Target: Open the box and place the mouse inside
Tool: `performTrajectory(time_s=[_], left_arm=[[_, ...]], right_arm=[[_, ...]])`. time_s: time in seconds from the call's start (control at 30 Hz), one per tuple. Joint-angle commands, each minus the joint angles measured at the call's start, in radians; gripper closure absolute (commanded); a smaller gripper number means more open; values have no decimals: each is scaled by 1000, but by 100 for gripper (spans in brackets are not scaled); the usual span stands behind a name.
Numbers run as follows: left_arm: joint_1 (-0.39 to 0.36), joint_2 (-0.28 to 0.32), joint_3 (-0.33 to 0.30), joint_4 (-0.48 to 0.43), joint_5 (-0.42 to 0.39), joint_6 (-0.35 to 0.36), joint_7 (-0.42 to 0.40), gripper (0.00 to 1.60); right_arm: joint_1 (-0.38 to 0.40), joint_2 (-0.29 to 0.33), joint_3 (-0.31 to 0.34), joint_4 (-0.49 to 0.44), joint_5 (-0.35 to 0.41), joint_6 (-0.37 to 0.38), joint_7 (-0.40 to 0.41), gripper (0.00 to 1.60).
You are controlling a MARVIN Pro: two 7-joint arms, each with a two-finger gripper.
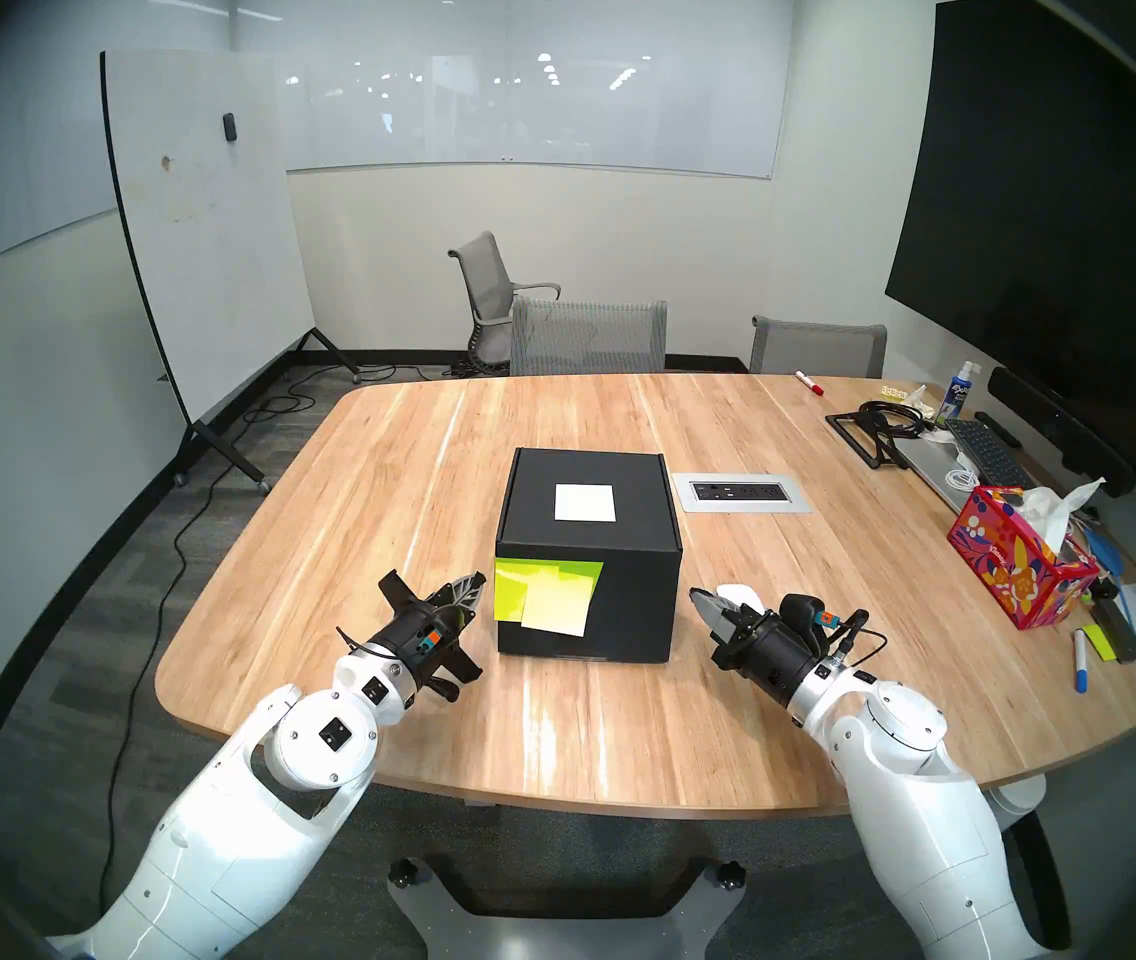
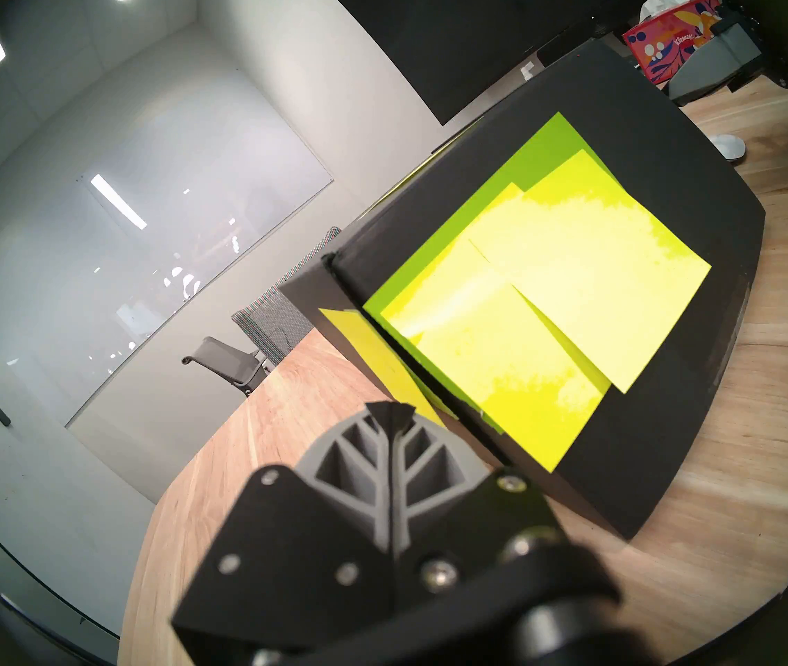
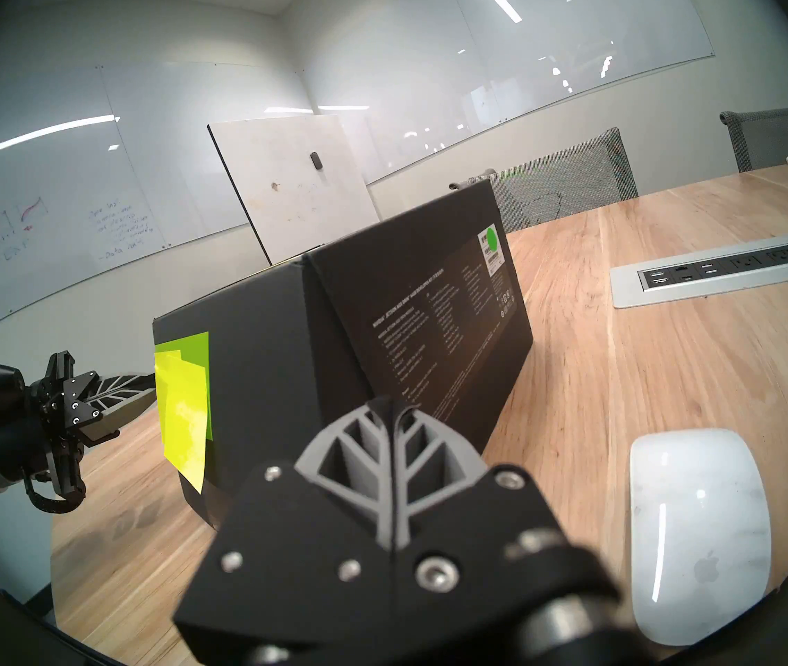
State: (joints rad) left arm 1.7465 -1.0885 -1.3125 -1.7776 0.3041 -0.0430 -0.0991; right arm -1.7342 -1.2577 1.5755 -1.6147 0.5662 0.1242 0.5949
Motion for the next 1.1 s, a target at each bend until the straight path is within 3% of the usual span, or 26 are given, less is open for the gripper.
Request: performTrajectory(time_s=[0.0,1.07], left_arm=[[-5,1,-1,-17,3,-5,2,160],[-5,1,-1,-17,3,-5,2,160]], right_arm=[[11,2,0,-15,-2,2,0,160],[11,1,1,-15,-3,3,1,160]])
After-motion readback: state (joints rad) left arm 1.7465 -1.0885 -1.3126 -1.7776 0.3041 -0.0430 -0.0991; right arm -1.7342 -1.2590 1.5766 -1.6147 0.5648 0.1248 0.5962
